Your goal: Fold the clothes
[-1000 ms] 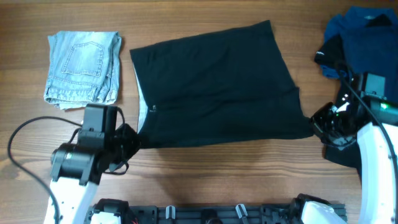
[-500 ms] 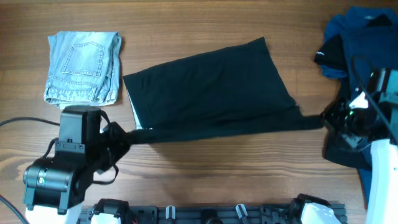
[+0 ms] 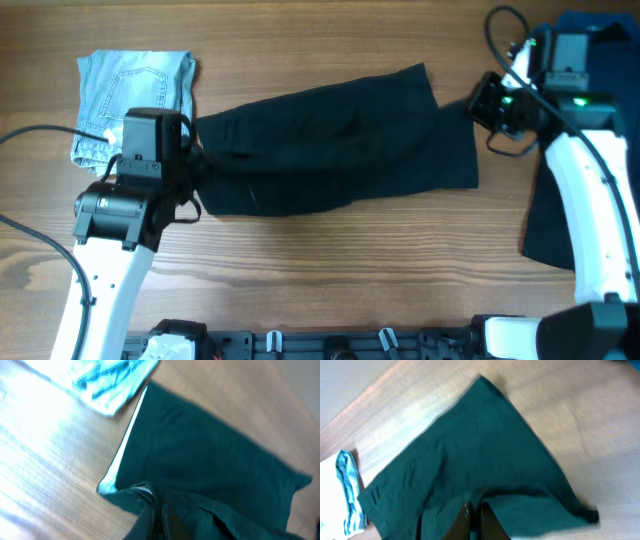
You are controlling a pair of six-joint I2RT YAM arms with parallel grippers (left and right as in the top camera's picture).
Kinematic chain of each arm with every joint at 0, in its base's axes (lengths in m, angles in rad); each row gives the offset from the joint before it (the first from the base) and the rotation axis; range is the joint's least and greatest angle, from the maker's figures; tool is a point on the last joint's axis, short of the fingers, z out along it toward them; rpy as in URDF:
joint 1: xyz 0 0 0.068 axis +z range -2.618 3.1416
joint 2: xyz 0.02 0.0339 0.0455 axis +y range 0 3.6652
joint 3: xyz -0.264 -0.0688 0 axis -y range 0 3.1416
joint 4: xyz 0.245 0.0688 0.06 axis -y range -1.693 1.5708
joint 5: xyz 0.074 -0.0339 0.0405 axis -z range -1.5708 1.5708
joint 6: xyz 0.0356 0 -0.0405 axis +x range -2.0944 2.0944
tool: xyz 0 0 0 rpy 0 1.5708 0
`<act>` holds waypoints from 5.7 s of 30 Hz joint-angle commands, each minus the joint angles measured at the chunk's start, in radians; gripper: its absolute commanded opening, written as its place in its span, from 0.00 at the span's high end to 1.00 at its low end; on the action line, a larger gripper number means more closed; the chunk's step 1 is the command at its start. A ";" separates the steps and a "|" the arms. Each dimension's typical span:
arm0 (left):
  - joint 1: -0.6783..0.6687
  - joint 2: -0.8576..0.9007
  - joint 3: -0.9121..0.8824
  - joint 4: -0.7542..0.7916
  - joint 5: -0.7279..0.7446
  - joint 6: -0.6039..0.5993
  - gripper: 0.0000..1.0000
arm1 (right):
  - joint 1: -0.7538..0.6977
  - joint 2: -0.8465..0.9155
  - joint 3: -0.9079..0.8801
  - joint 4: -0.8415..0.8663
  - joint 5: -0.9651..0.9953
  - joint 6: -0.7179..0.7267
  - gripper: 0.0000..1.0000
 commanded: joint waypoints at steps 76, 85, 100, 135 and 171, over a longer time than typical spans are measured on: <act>0.089 0.757 0.079 0.594 0.003 0.228 0.96 | 0.062 0.548 0.207 -0.195 0.067 -0.161 0.95; 0.089 0.780 0.078 0.587 0.003 0.228 0.96 | 0.060 0.549 -0.231 0.045 0.192 0.064 0.96; -0.085 0.602 0.138 0.471 0.006 0.329 0.96 | 0.045 0.369 -0.056 -0.262 0.352 0.148 0.96; -0.086 0.912 0.138 0.776 -0.126 0.257 0.96 | 0.090 0.325 -0.376 0.091 0.326 -0.044 0.96; -0.104 0.853 0.140 0.517 -0.075 0.330 0.96 | 0.090 0.673 0.028 0.691 0.133 -0.340 0.96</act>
